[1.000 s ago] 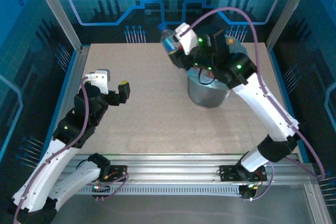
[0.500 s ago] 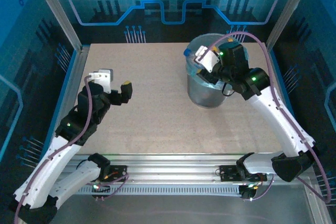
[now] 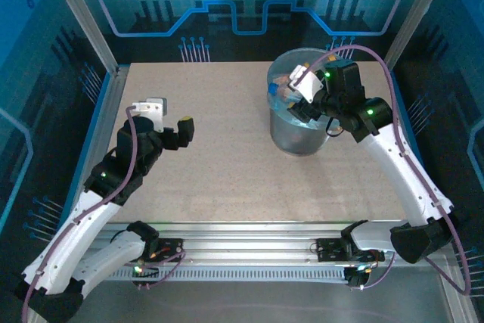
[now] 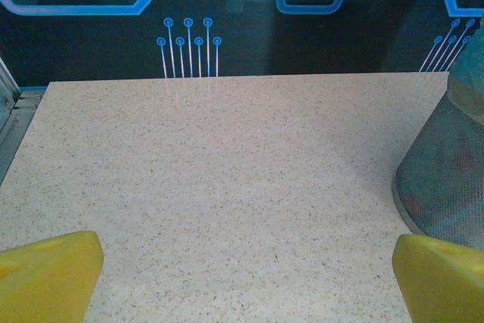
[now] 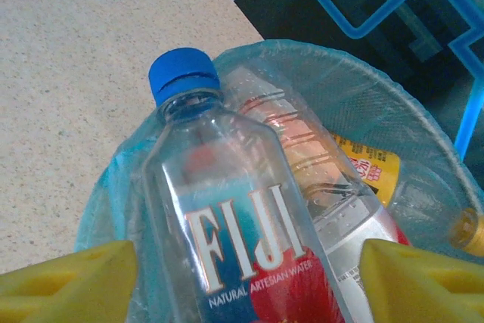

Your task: Put the plastic bottles in the bin

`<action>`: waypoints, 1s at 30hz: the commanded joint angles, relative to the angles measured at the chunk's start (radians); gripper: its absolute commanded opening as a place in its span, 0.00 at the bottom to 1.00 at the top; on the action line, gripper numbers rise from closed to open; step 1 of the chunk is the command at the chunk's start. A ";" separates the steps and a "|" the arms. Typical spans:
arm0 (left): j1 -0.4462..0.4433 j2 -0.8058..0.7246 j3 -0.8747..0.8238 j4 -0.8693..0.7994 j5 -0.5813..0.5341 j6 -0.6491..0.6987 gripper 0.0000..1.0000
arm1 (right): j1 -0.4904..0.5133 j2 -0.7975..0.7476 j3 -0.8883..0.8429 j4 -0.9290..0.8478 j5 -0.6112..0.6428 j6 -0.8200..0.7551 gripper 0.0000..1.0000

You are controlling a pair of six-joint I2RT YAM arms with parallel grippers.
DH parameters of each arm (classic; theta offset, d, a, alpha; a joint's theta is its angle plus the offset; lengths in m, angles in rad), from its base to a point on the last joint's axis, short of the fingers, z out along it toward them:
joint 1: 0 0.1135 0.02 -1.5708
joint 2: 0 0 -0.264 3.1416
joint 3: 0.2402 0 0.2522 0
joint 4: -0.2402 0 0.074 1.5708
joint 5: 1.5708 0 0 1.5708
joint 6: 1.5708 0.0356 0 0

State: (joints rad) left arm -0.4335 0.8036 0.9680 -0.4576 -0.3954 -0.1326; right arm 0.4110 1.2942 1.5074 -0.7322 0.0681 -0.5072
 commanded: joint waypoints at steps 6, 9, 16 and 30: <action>0.008 0.011 0.035 0.046 0.015 -0.012 0.99 | -0.041 0.026 0.058 0.005 -0.069 0.065 0.64; 0.007 0.015 0.037 0.044 0.016 -0.009 0.99 | -0.057 0.047 0.073 0.000 -0.139 0.113 0.58; 0.008 0.020 0.028 0.054 0.018 -0.016 0.99 | -0.097 0.108 0.029 -0.012 -0.183 0.174 0.47; 0.007 0.022 0.033 0.046 0.016 -0.009 0.99 | -0.228 0.044 -0.139 0.068 -0.310 0.323 0.48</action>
State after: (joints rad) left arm -0.4335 0.8249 0.9737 -0.4355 -0.3946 -0.1326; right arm 0.2016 1.3331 1.4021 -0.5331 -0.2409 -0.2234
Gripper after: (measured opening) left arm 0.989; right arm 0.473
